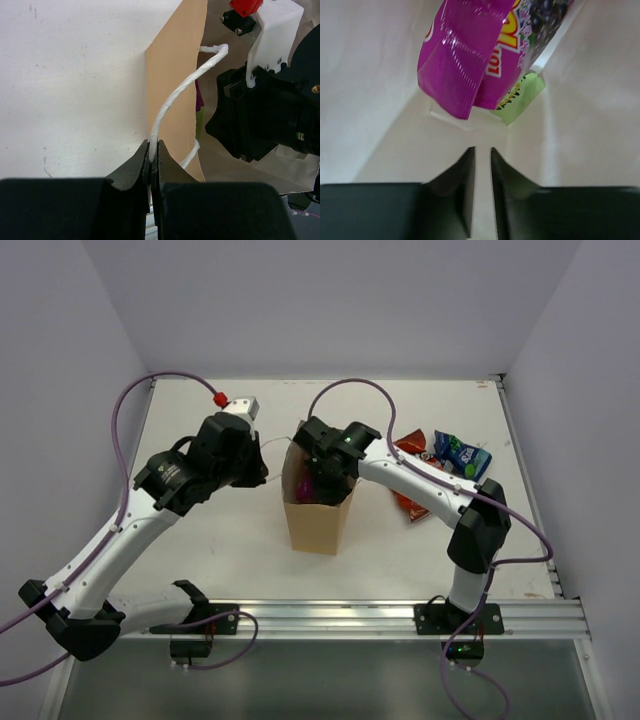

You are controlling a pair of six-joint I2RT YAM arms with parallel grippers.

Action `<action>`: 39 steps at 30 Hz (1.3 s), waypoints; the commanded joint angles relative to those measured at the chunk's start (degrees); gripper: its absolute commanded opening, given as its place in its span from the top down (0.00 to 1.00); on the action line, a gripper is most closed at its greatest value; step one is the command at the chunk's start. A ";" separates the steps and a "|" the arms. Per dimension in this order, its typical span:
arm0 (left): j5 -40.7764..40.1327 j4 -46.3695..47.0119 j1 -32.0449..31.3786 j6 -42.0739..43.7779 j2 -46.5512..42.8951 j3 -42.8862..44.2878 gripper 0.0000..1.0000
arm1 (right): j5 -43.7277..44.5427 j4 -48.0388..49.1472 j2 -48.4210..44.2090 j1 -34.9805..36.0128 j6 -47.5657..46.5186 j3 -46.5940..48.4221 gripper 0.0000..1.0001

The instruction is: Take the snacks out of the paper bag

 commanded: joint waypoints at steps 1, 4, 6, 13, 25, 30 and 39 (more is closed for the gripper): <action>0.15 -0.26 -0.13 0.03 -1.00 0.80 1.00 | -0.13 1.27 -0.26 -0.59 0.37 0.33 0.76; 0.41 -0.35 -0.04 0.46 -0.92 1.24 1.00 | 0.57 0.92 0.54 -0.59 -0.16 0.51 0.67; 0.59 -0.44 -0.04 0.64 -0.74 1.33 1.00 | 1.18 0.92 1.24 -0.59 -0.34 0.34 0.61; 1.29 -0.44 -0.04 1.17 -0.39 1.59 1.00 | 4.44 2.24 1.86 -0.68 -1.65 -0.89 0.55; 1.73 -0.70 -0.13 2.05 -0.04 2.04 1.00 | 6.99 2.59 2.39 -0.68 -2.27 -2.39 0.48; 2.17 -0.53 -0.04 1.78 -0.04 1.68 1.00 | 7.43 2.77 2.65 -0.77 -2.71 -2.83 0.48; 2.44 -0.61 -0.04 1.52 -0.13 0.98 1.00 | 9.71 2.94 2.57 -1.74 -4.64 -1.95 0.45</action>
